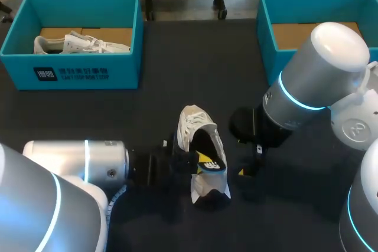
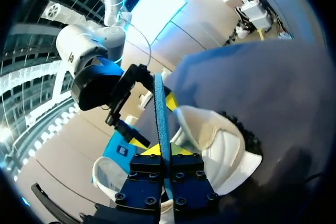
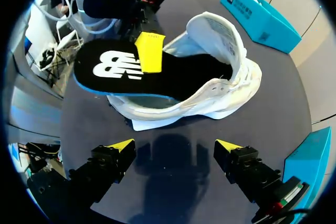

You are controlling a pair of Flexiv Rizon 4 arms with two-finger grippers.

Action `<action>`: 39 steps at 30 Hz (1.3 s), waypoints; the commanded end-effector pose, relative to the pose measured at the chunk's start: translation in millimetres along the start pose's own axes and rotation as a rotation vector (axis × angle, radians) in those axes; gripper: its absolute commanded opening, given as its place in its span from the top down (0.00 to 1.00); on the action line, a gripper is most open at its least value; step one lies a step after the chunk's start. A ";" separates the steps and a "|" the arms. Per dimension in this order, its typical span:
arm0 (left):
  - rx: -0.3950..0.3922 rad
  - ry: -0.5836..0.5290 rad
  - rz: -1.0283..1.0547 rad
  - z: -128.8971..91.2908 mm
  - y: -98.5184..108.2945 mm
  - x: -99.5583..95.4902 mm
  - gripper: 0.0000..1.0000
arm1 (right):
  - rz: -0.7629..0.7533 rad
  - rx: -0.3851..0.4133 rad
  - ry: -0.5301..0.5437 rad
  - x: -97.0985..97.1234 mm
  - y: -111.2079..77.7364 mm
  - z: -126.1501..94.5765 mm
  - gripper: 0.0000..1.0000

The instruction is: Take the shoe out of the shoebox, open the shoe tongue, remove and reinsert the insole, then place the shoe into the shoebox

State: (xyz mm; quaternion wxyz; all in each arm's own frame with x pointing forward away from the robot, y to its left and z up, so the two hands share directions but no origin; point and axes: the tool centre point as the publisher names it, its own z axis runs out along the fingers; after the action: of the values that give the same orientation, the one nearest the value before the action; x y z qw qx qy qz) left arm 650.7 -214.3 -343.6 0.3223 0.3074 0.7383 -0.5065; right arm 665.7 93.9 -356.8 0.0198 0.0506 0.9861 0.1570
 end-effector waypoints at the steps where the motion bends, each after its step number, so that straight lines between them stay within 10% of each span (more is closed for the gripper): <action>1: -0.033 -0.014 0.034 10.3 9.5 2.3 1.00 | 0.000 -0.001 -0.002 1.1 -0.5 0.7 0.00; 14: -0.003 0.000 -0.029 1.6 12.0 -6.1 1.00 | 0.000 -0.001 -0.002 1.1 -0.5 0.7 0.00; 16: 0.010 0.002 -0.034 -0.1 6.4 -7.1 0.78 | 0.000 -0.001 -0.002 1.1 -0.5 0.7 0.00; 23: 0.082 0.016 -0.057 -4.9 -10.9 -10.0 0.64 | 0.000 -0.001 -0.002 1.1 -0.5 0.7 0.00; 29: 0.117 0.029 -0.036 -10.1 -24.4 -7.6 0.74 | 0.000 -0.001 -0.002 1.1 -0.5 0.7 0.00; 31: 0.117 0.034 -0.020 -8.9 -26.9 -6.1 1.00 | 0.000 -0.001 -0.002 1.1 -0.5 0.7 0.00; 39: 0.042 0.035 0.028 4.3 -8.8 -0.3 1.00 | 0.000 -0.001 -0.002 1.1 -0.5 0.7 0.00</action>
State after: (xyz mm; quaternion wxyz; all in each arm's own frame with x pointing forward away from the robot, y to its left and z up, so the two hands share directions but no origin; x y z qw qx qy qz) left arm 643.7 -210.6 -333.8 0.3037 0.3380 0.7240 -0.5189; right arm 665.7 93.9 -356.8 0.0198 0.0507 0.9861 0.1570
